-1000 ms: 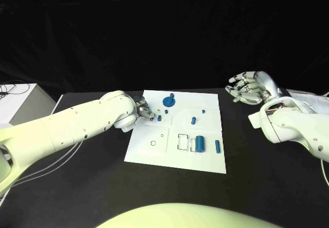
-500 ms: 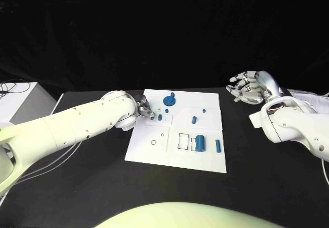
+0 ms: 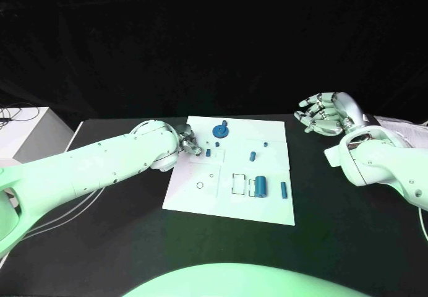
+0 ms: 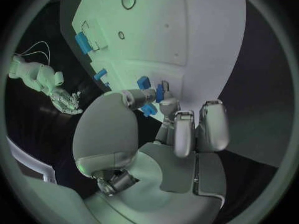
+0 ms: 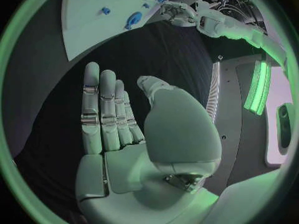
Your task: Assemble the parts on the task board
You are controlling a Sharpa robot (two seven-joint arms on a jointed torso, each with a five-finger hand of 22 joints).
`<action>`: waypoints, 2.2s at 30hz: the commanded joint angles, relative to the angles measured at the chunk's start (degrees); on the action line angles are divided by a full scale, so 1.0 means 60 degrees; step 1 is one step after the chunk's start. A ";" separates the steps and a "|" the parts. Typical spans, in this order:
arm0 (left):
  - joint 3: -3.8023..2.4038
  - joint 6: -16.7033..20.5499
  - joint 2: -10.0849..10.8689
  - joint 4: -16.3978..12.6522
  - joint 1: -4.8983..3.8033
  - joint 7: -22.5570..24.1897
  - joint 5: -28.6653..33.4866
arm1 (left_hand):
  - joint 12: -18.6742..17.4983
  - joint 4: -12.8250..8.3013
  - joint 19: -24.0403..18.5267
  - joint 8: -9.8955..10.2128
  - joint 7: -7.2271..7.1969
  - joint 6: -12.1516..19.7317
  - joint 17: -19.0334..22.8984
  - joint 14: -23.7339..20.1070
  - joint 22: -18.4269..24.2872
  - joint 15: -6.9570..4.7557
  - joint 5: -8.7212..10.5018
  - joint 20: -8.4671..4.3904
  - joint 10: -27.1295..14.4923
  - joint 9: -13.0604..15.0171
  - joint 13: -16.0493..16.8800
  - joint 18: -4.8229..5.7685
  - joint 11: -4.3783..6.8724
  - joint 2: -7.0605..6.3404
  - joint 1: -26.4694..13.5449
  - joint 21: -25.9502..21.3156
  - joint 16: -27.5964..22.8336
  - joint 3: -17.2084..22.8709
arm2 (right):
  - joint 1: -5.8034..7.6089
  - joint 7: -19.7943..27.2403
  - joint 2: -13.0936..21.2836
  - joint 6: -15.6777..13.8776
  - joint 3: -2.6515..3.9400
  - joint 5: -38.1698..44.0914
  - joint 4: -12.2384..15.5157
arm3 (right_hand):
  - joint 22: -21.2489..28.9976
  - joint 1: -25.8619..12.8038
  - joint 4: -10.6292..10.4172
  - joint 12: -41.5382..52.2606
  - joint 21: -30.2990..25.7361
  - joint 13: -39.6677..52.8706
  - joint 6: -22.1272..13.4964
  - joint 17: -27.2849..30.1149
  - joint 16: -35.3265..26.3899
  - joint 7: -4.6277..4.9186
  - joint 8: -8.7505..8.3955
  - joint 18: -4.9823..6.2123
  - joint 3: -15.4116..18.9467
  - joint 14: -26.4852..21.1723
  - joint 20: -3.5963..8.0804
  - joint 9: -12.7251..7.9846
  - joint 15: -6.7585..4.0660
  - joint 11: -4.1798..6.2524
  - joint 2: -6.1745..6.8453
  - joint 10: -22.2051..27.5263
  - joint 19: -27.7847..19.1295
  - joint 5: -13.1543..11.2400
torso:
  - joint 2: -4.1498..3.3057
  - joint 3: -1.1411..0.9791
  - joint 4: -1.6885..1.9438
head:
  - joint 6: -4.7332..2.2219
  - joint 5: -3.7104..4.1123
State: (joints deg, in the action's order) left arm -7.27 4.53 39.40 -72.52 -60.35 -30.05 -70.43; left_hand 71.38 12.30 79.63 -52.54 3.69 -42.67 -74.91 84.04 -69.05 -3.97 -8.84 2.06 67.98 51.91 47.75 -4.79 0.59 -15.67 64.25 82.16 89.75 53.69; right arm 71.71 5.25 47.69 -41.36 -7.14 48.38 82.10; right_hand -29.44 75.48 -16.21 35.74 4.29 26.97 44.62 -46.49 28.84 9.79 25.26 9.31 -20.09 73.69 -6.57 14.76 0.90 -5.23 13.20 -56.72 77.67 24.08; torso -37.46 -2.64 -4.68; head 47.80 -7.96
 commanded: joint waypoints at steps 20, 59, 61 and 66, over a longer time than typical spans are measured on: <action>0.0012 -0.0156 0.0026 0.0066 0.0055 0.0068 0.0048 | -0.0041 -0.1043 -0.0076 0.0089 -0.0012 0.0062 -0.2399 0.0950 0.0024 0.0025 0.0113 -0.0005 -0.0060 -0.0012 -0.0039 0.0076 -0.0009 0.0305 0.0257 -0.0053 -0.0011 0.0918 | -0.0008 0.0082 -0.0002 0.0105 0.0005 0.0071 0.0007 | 0.0009 -0.0062 -0.0021 -0.0029 -0.0030 -0.0009 -0.0033 -0.0012 -0.0021 0.0039 0.0058 0.0189 -0.0053 0.0052 -0.0023 -0.0009 0.0012 -0.0017 0.0000 -0.0055 0.0057 0.0033 | -0.0006 -0.0004 -0.0002 | 0.0058 0.0016; 0.0046 -0.0140 0.0006 0.0115 0.0064 -0.0103 0.0332 | -0.0098 -0.0198 -0.0169 0.0642 -0.0021 -0.0211 -0.2209 0.0875 0.0191 0.0051 0.0102 0.0021 -0.0399 -0.0788 -0.0243 0.0042 -0.0033 -0.0182 0.0042 -0.0174 -0.0101 -0.0507 | -0.0008 0.0076 0.0006 0.0112 0.0005 0.0071 0.0024 | 0.0083 -0.0094 -0.0016 -0.0016 -0.0030 -0.0025 -0.0028 -0.0042 -0.0075 0.0036 0.0062 0.0189 -0.0070 0.0088 -0.0020 -0.0010 0.0008 -0.0014 0.0004 -0.0061 0.0084 0.0038 | -0.0007 -0.0004 0.0000 | 0.0081 0.0035; 0.0046 -0.0148 0.0008 0.0119 0.0064 -0.0122 0.0330 | -0.0094 -0.0172 -0.0167 0.0657 -0.0014 -0.0224 -0.2206 0.0874 0.0191 0.0057 0.0086 0.0026 -0.0416 -0.0827 -0.0248 0.0042 -0.0040 -0.0184 0.0028 -0.0177 -0.0103 -0.0654 | -0.0008 0.0076 0.0007 0.0111 0.0005 0.0071 0.0024 | 0.0083 -0.0094 -0.0016 -0.0016 -0.0030 -0.0025 -0.0028 -0.0042 -0.0075 0.0036 0.0062 0.0189 -0.0070 0.0088 -0.0020 -0.0010 0.0008 -0.0014 0.0004 -0.0061 0.0084 0.0038 | -0.0005 -0.0005 0.0003 | 0.0080 0.0035; 0.0047 -0.0161 0.0012 0.0133 0.0063 -0.0171 0.0319 | -0.0101 -0.0108 -0.0182 0.0684 0.0014 -0.0219 -0.2193 0.0868 0.0225 0.0075 0.0053 0.0040 -0.0470 -0.0902 -0.0287 0.0036 -0.0063 -0.0188 -0.0014 -0.0199 -0.0110 -0.0998 | -0.0008 0.0080 0.0010 0.0107 0.0005 0.0071 0.0026 | 0.0102 -0.0106 -0.0017 -0.0015 -0.0031 -0.0030 -0.0030 -0.0049 -0.0090 0.0037 0.0061 0.0189 -0.0072 0.0092 -0.0020 -0.0011 0.0010 -0.0016 0.0007 -0.0058 0.0087 0.0038 | -0.0004 -0.0004 0.0001 | 0.0077 0.0030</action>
State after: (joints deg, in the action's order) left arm -7.18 4.45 39.58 -71.74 -60.19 -30.31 -69.03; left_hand 70.87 11.68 78.92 -48.76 3.27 -43.97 -74.91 84.04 -67.72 -3.97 -8.62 2.35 65.48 46.50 46.08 -4.79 0.19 -16.41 64.45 81.25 89.29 47.90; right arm 71.68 5.24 47.74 -41.32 -7.14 48.37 82.17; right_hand -28.88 75.48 -16.37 35.74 4.29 26.87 44.62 -46.70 28.52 9.79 25.26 9.31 -20.25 73.89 -6.78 14.77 1.11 -5.23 13.20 -56.72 77.87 24.08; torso -37.49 -2.67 -4.66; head 48.26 -7.76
